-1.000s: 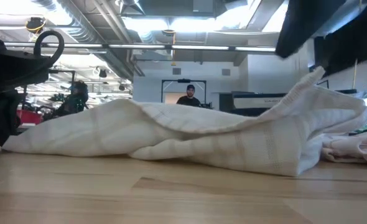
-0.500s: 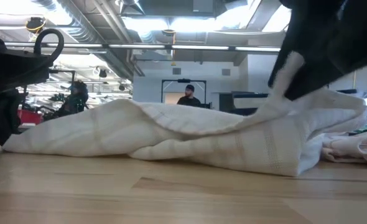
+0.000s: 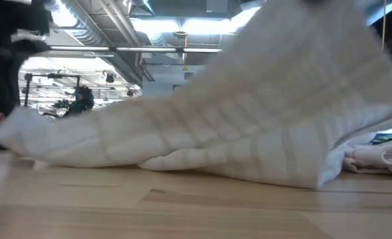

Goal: Fold towel
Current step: Fold the white with grey-stripe towel

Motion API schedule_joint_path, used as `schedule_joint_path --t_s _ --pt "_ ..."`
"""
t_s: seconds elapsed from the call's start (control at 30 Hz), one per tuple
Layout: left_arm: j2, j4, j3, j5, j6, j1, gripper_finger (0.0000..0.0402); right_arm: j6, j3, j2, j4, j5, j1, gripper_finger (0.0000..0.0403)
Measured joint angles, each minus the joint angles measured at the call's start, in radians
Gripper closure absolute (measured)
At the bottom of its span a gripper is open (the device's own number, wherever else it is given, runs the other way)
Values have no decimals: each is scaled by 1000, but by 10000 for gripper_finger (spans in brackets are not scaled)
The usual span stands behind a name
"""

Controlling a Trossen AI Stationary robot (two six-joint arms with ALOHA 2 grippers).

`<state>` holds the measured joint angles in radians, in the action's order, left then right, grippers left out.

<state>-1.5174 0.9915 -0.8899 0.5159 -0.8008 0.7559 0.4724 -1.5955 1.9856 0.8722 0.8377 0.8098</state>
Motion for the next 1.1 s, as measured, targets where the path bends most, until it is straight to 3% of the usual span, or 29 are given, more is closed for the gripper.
schedule_joint_path --t_s 0.23,0.43,0.6,0.87,1.1 --pt "68 228 -206 22 -30 19 401 54 -1 -178 45 90 24 400" --pt "141 343 -392 89 8 19 401 -12 -1 -314 45 206 13 400" --pt "199 427 -538 243 55 4 401 -96 -1 -424 36 301 -22 401" --pt "260 463 -751 476 191 -70 401 -371 -2 -559 -151 340 -143 401" --pt "280 455 -894 612 348 -142 401 -657 -2 -630 -358 282 -269 401"
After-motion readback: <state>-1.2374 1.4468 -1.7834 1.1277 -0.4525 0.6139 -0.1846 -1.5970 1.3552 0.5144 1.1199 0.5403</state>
